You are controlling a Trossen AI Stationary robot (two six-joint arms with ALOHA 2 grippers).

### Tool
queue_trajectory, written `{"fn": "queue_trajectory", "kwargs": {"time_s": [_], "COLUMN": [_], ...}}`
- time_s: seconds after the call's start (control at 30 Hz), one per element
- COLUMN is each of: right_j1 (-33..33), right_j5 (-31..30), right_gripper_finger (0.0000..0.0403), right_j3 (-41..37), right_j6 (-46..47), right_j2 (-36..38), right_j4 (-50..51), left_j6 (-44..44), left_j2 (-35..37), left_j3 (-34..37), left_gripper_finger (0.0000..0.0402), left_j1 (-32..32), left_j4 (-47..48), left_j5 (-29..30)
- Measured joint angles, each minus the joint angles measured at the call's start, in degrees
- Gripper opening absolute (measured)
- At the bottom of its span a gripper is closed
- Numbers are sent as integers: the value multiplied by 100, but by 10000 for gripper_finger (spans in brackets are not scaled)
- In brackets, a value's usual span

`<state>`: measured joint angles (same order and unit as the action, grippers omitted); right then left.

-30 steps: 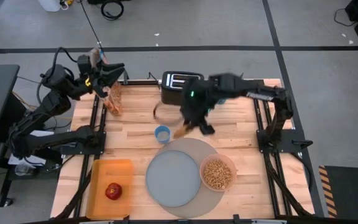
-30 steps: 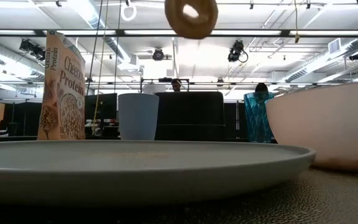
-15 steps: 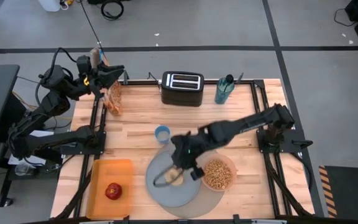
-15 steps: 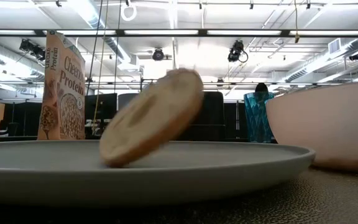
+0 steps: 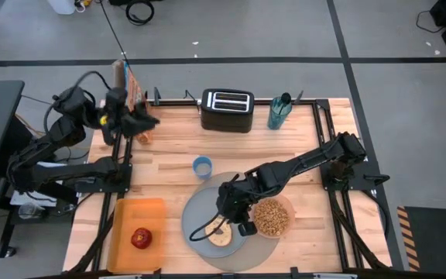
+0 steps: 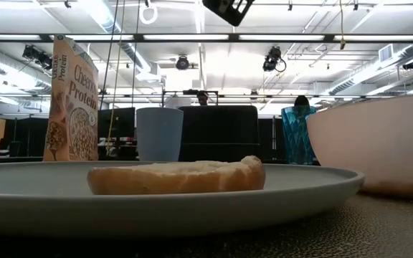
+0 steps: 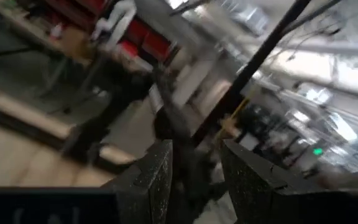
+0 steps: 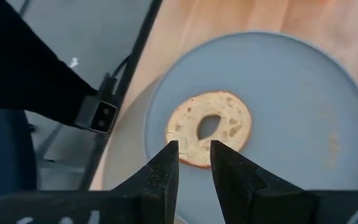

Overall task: Arrange a breakfast setting
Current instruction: Put the bagel bread from the toaster on the gray plate

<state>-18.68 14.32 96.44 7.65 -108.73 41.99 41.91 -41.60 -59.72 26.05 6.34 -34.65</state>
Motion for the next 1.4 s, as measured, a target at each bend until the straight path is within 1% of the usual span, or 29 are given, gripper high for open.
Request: {"fn": "queue_trajectory", "kwargs": {"time_s": [0.07,0.17,0.27,0.37,0.43,0.53,0.6,0.67,0.77,0.97,1.2,1.3,1.4], "right_j1": [0,9,1,3,13,11,7,11,1,-36,-242,-236,-213], "right_j5": [26,79,56,45,-4,-314,-676,-792,-788,-621,-484,-386,-478], "right_gripper_finger": [108,120,131,139,142,144,145,145,145,145,144,144,143], "right_j3": [9,7,-2,0,0,6,11,10,13,33,31,31,31], "right_j6": [-144,-369,-716,-854,-908,-1073,-1174,-1268,-1396,-1556,-2515,-2550,-2548], "right_j2": [-70,-343,-653,-859,-1018,-1192,-1299,-1428,-1598,-1637,-1625,-1624,-1675], "right_j4": [-13,-31,-242,-568,-740,-933,-943,-1039,-1079,-1122,-1128,-1116,-1071], "left_j6": [-238,-439,-455,-275,-187,-129,-116,-100,-73,-57,-98,-83,-79], "left_j2": [95,183,214,221,235,251,267,266,264,275,273,275,275], "left_j3": [4,4,4,4,4,4,4,4,4,4,4,3,4], "left_gripper_finger": [144,144,144,144,144,144,144,144,144,144,144,144,144], "left_j1": [-181,-338,-431,-502,-580,-709,-747,-746,-724,-731,-729,-729,-729], "left_j4": [372,628,604,617,708,883,946,965,1008,1060,1160,1160,1159], "left_j5": [379,903,1161,1161,1038,956,937,946,959,955,955,955,955]}}
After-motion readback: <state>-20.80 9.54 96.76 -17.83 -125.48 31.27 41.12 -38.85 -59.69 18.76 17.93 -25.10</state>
